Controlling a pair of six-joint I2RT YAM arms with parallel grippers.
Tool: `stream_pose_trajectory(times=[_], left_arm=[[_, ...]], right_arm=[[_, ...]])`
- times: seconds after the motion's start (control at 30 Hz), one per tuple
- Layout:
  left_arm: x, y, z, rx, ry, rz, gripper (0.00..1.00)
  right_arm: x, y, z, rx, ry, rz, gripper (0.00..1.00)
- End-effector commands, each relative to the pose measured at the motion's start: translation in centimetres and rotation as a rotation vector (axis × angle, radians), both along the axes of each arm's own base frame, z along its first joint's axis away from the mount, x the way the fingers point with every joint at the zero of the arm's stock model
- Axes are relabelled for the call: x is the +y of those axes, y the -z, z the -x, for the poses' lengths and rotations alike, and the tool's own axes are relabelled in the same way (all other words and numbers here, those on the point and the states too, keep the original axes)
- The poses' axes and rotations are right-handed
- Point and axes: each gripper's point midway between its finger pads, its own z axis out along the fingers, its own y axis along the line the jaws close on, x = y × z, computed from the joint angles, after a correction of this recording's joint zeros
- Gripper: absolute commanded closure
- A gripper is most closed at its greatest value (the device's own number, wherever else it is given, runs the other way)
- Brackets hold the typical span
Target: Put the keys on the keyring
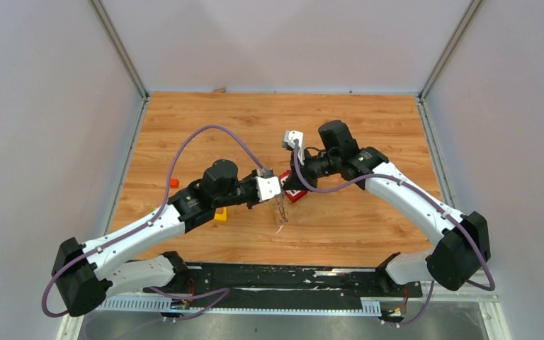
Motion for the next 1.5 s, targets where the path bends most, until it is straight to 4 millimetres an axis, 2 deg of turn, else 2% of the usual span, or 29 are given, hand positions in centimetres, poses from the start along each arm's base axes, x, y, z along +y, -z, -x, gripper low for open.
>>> stream_pose_trajectory(times=[0.0, 0.47, 1.17, 1.47], left_arm=[[-0.9, -1.9, 0.6, -0.052, 0.046, 0.038, 1.00], [-0.8, -1.5, 0.7, -0.093, 0.055, 0.007, 1.00], [-1.4, -1.3, 1.1, -0.100, 0.076, -0.012, 1.00], [-1.4, -1.4, 1.3, -0.089, 0.080, 0.000, 1.00]], right_arm=[[0.8, -3.5, -1.1, -0.086, -0.004, -0.096, 1.00], [0.6, -3.2, -1.9, -0.058, 0.026, -0.093, 1.00], [1.0, -3.2, -1.5, -0.029, -0.004, -0.106, 1.00], [0.7, -2.6, -2.4, -0.047, 0.049, -0.077, 1.00]])
